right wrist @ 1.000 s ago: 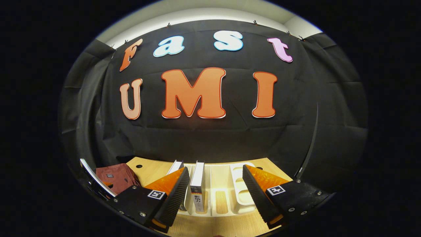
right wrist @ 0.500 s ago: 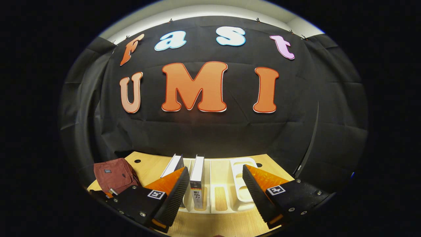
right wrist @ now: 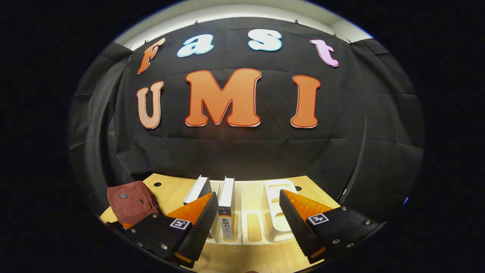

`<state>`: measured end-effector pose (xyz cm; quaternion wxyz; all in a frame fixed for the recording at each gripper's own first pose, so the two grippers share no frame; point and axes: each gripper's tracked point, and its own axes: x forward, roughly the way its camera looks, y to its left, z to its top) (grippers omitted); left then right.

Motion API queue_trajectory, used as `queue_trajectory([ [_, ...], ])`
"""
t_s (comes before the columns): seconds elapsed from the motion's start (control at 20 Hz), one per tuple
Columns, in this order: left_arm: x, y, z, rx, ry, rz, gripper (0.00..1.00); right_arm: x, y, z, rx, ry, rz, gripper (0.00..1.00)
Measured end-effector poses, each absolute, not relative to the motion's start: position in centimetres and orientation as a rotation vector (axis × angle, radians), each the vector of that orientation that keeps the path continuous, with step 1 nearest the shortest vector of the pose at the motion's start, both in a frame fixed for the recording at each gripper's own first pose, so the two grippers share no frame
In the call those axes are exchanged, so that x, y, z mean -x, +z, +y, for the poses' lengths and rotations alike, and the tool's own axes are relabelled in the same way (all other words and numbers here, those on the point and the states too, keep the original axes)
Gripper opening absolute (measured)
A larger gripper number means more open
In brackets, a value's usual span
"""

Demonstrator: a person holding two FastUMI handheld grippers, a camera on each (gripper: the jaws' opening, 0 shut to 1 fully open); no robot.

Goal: Open the schoolbag, grab two books from the bookshelf and put them into the schoolbag.

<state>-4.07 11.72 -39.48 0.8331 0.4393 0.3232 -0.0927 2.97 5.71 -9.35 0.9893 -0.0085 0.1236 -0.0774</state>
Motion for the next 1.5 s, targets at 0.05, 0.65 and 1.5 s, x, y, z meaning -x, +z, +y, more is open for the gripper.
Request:
queue_trajectory([
  [0.05, 3.8, -38.9, 12.0, -0.929, -0.186, 0.673, 0.96, -3.0, -9.3, 5.7, 0.019, -0.159, 0.244, 0.96],
  [0.65, 0.4, -38.5, 12.9, -1.046, -0.063, 0.592, 0.93, -3.0, -9.0, 6.9, 0.035, -0.131, 0.243, 0.96],
  [1.5, -4.1, -37.7, 15.8, -0.880, -0.210, 0.819, 0.13, -7.5, -10.9, 11.2, 0.077, -0.031, 0.438, 0.97],
])
